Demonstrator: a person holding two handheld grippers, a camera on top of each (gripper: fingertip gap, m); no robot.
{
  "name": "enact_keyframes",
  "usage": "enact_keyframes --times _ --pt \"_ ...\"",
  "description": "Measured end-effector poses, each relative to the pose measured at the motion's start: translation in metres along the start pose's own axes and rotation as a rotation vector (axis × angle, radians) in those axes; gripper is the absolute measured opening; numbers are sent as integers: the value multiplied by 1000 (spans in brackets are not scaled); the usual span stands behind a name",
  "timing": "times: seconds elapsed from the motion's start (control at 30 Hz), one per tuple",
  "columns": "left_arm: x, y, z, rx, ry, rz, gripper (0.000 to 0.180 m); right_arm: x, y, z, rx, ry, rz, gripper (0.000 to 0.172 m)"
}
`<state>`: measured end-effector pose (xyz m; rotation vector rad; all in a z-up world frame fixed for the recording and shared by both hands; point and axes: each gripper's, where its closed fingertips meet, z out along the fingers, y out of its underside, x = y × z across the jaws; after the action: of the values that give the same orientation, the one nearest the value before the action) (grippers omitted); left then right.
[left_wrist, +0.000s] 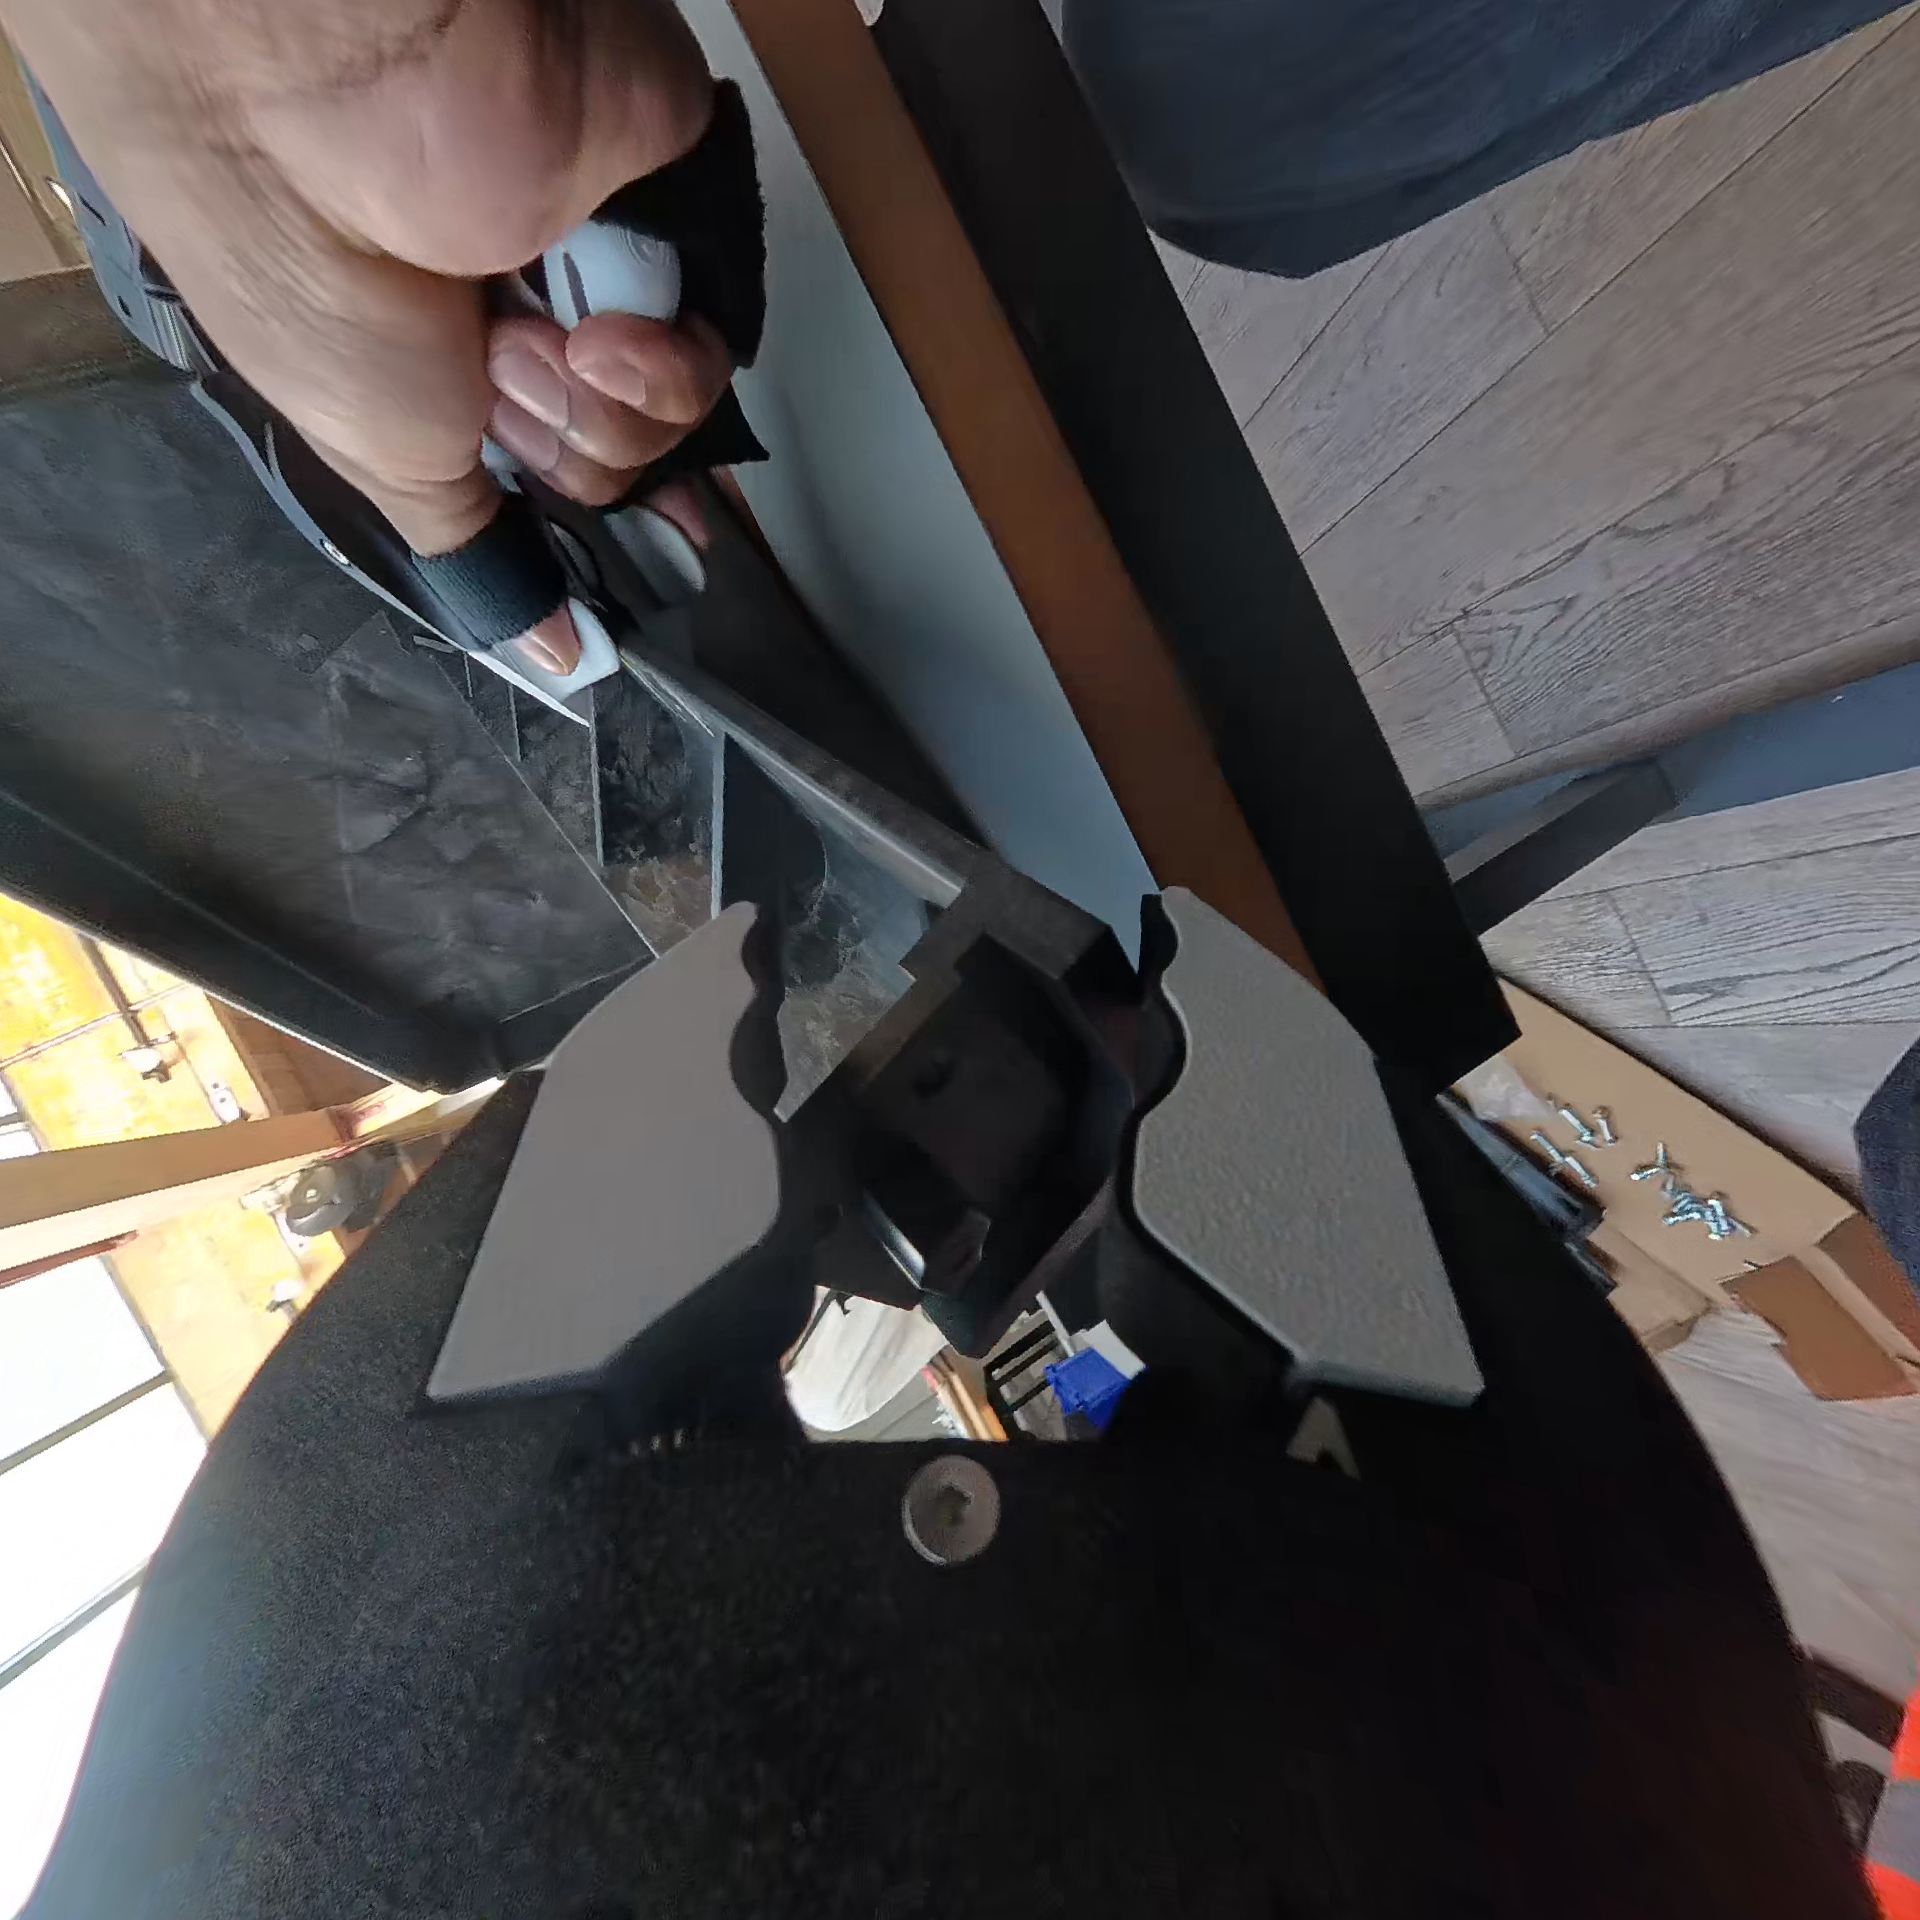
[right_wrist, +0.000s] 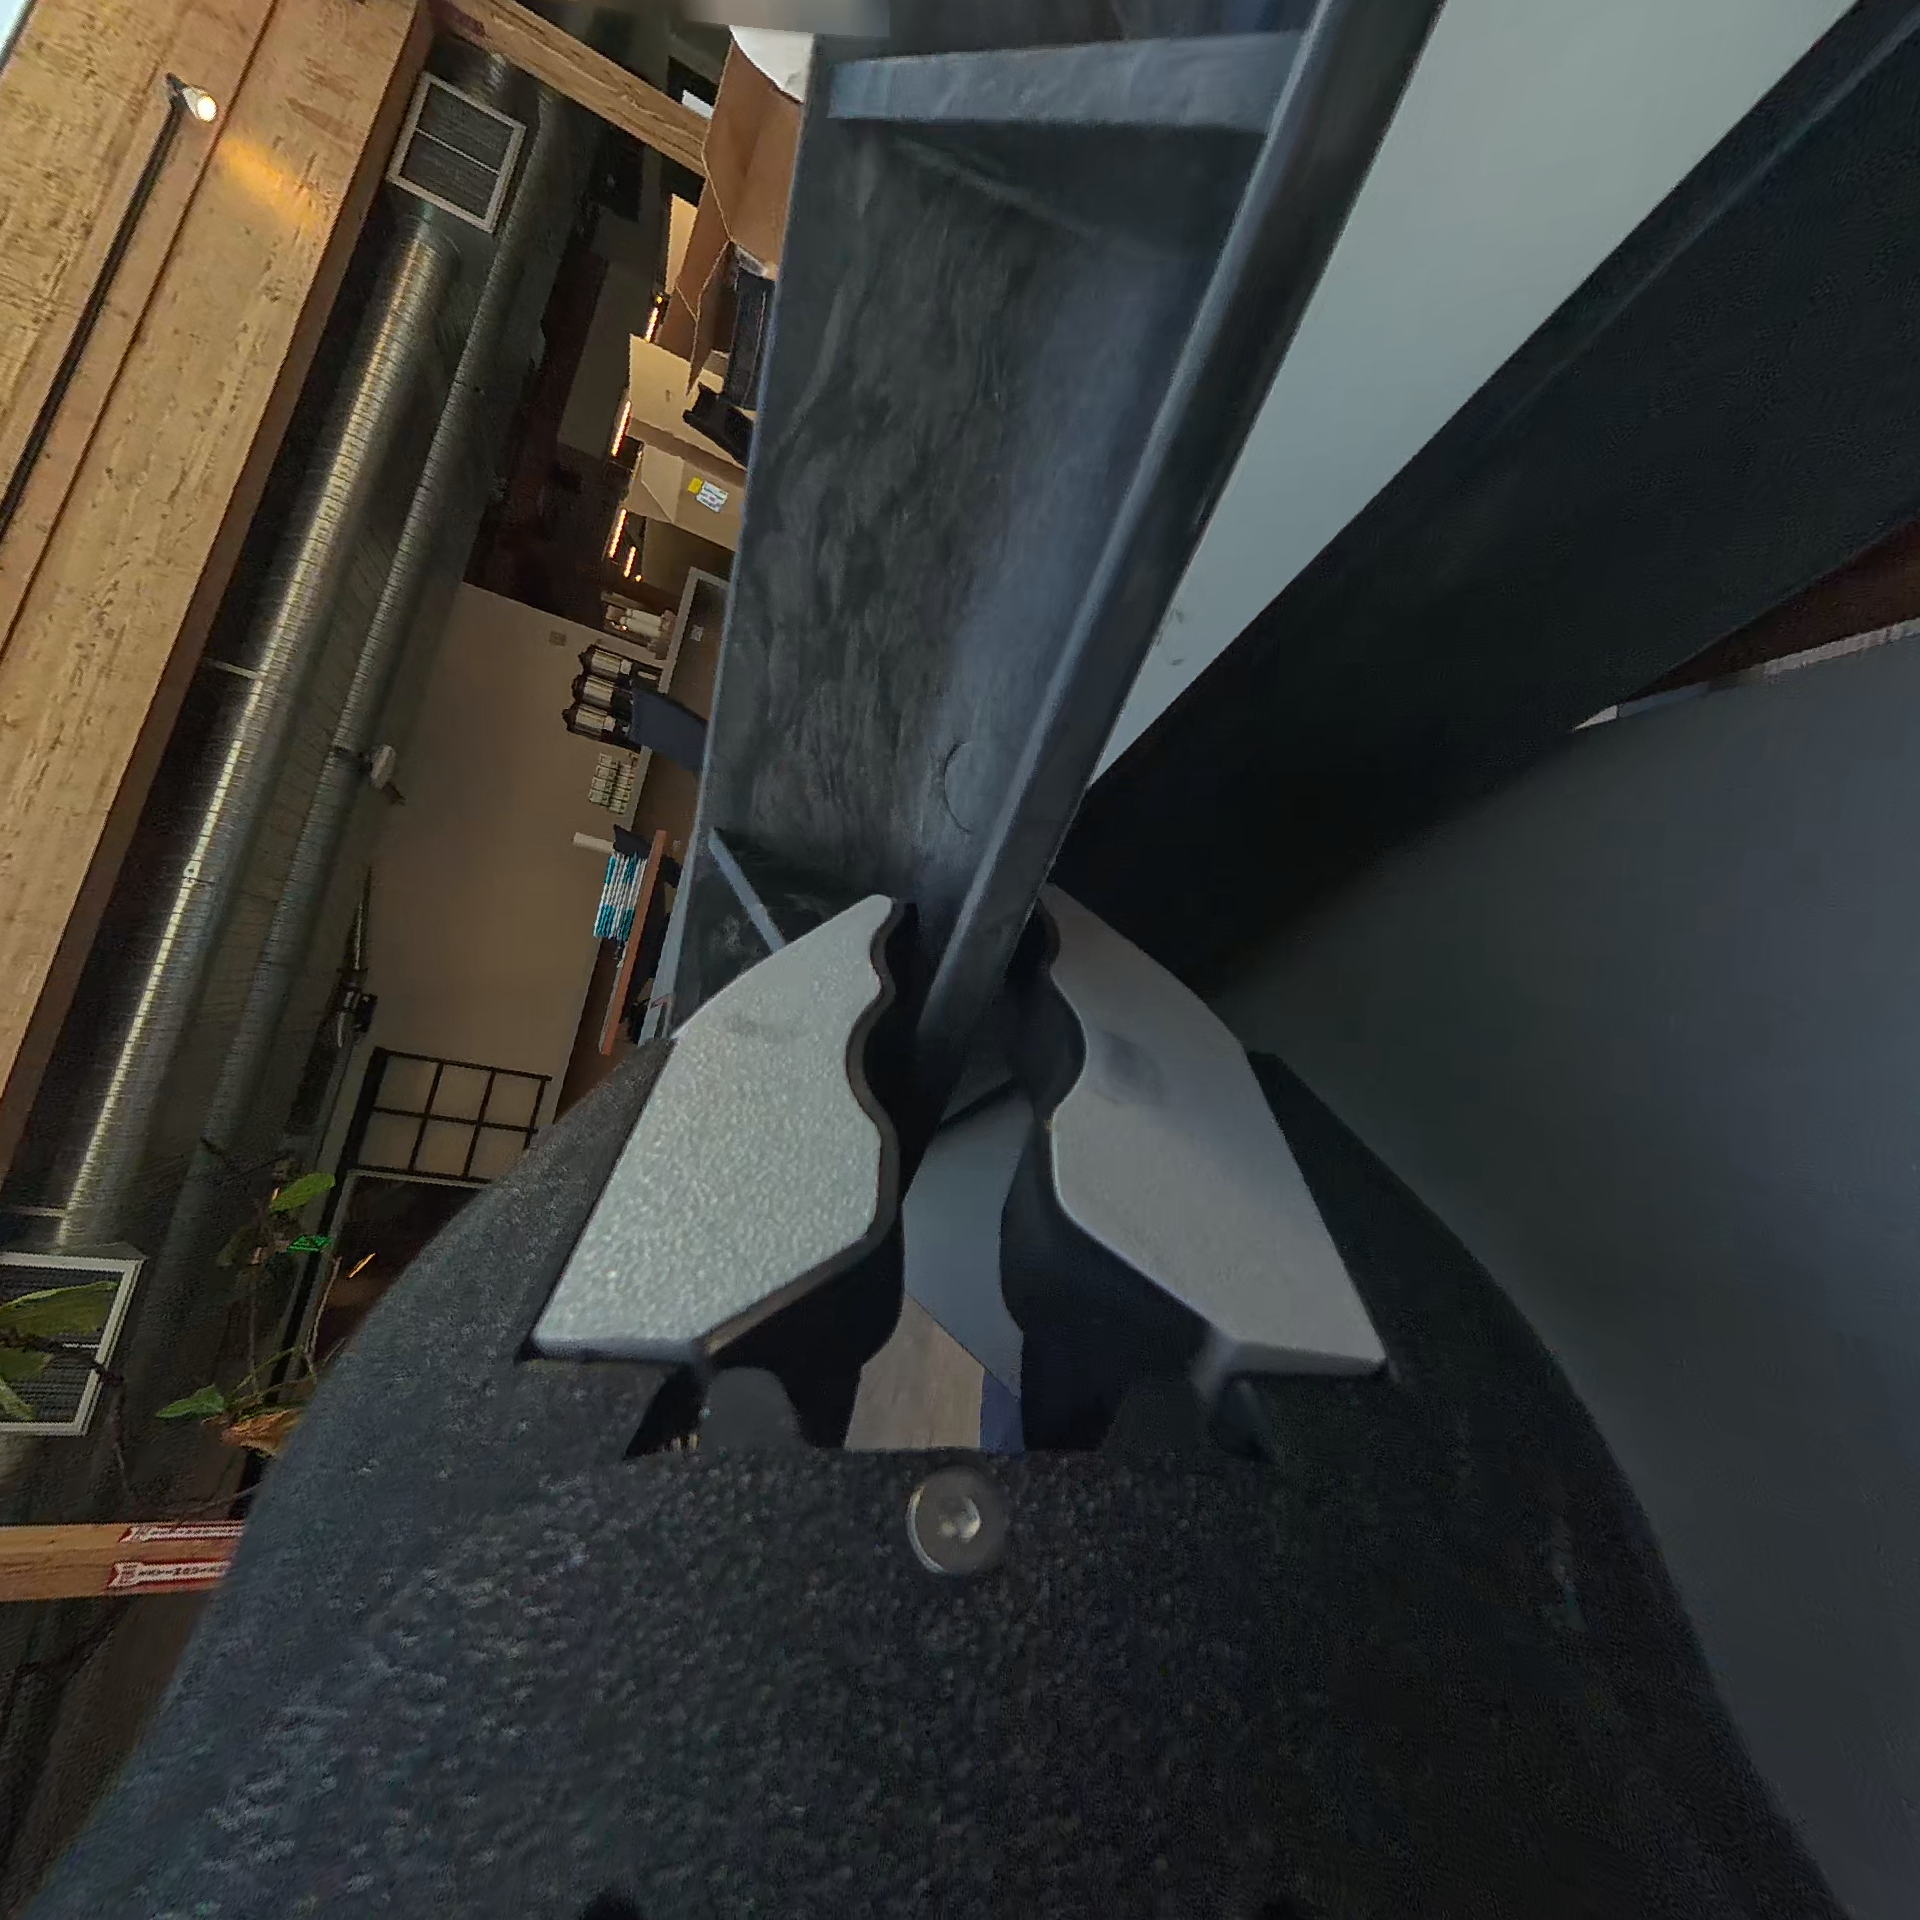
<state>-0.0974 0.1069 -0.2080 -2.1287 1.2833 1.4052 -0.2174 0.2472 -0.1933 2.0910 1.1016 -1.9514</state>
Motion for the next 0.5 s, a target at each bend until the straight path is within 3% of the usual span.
enact_keyframes --times 0.17,0.23,0.37,0.5 --pt "-9 5 -8 135 75 -141 66 -5 -1 -3 -7 -54 -37 31" --pt "-17 6 -13 212 111 -231 66 -8 -4 -9 -22 -56 -136 34" --pt "-35 7 -22 360 160 -392 66 -27 -11 -34 -53 -96 -502 44" --pt "-52 9 -28 513 168 -531 66 -33 -32 -53 -166 -6 -1051 53"
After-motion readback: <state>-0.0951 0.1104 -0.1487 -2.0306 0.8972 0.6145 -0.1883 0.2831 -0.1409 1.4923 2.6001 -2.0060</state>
